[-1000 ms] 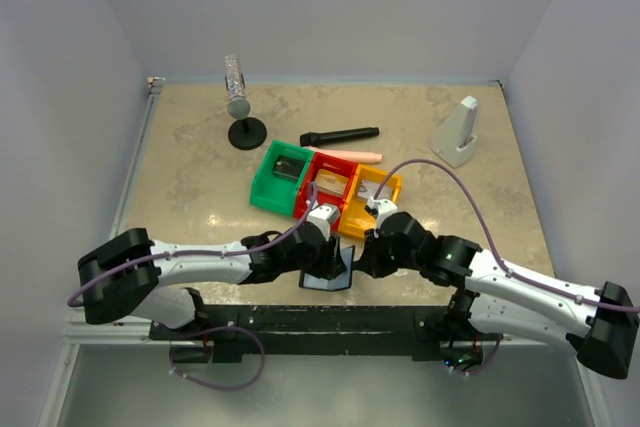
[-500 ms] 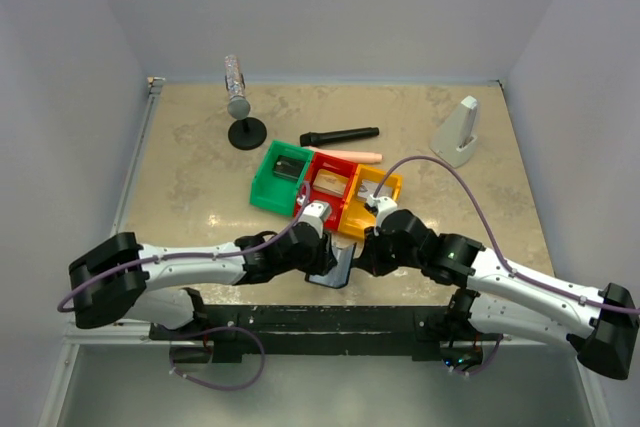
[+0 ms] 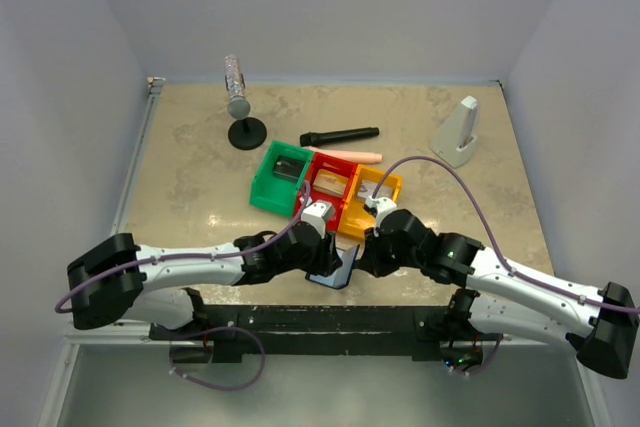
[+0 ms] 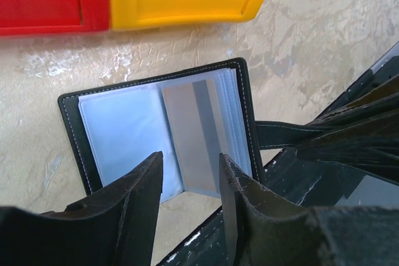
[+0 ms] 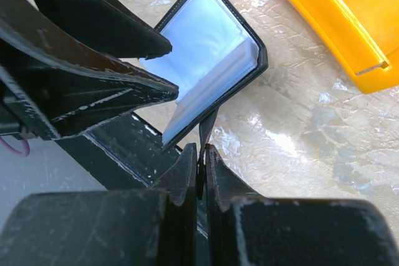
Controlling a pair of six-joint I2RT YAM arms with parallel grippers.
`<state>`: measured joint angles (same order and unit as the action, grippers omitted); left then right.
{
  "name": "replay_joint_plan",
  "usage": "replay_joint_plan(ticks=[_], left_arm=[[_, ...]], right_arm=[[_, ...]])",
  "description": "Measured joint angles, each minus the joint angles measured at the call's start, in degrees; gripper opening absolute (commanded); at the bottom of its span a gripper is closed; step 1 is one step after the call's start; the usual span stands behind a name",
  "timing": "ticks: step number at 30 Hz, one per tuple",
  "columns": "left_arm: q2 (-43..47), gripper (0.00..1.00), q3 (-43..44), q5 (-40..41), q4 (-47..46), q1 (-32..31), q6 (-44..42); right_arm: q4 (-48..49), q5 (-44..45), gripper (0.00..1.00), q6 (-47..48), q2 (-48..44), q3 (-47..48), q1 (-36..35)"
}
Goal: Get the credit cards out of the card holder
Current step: Remove the credit card from the card holder.
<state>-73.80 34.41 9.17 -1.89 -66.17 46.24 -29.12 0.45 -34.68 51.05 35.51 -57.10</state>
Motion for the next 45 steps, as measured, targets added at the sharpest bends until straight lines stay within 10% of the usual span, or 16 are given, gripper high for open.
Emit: replay_joint_plan(ticks=[45], left_arm=[[-10.0, 0.39, 6.8, -1.8, 1.4, -1.2, -2.3]], right_arm=[[-2.6, 3.5, 0.00, -0.3, 0.9, 0.0, 0.0]])
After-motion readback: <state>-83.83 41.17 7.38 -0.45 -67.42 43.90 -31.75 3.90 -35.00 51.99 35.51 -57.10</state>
